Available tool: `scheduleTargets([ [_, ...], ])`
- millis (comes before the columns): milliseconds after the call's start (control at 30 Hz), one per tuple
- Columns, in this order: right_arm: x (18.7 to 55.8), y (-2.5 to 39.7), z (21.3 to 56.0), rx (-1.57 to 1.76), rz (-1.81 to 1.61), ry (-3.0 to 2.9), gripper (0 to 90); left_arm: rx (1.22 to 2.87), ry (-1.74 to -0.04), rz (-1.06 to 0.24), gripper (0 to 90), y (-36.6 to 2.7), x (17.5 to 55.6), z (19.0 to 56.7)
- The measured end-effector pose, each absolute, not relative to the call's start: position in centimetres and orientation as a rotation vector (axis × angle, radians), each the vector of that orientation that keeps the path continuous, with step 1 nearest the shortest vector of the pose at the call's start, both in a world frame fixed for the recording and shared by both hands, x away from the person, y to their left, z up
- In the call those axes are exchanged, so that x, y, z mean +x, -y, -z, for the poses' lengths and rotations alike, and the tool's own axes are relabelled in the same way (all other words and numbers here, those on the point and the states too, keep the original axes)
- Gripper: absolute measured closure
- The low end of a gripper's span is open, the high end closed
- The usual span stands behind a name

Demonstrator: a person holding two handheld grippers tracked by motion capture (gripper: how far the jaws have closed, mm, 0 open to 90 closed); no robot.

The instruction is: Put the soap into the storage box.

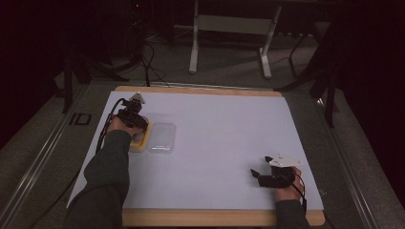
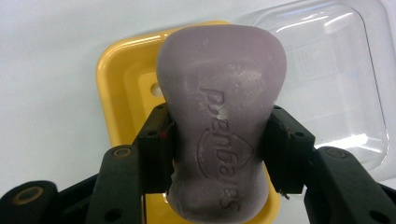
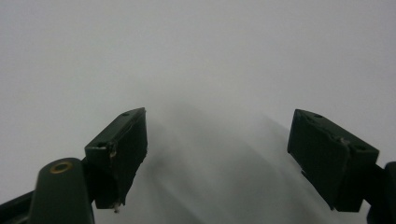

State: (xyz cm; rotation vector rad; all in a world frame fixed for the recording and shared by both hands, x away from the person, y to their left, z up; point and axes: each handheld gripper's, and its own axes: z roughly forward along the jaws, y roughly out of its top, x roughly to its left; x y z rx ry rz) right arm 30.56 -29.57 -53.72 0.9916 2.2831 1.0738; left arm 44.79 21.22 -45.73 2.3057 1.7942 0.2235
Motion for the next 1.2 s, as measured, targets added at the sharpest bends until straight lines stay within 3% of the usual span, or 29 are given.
scheduleTargets([
  [1200, 30.6, 29.5, 53.7, 0.985, -1.069, -2.288, 19.6, 2.364, -1.896, -0.182, 49.8, -21.8, 45.4, 48.0],
])
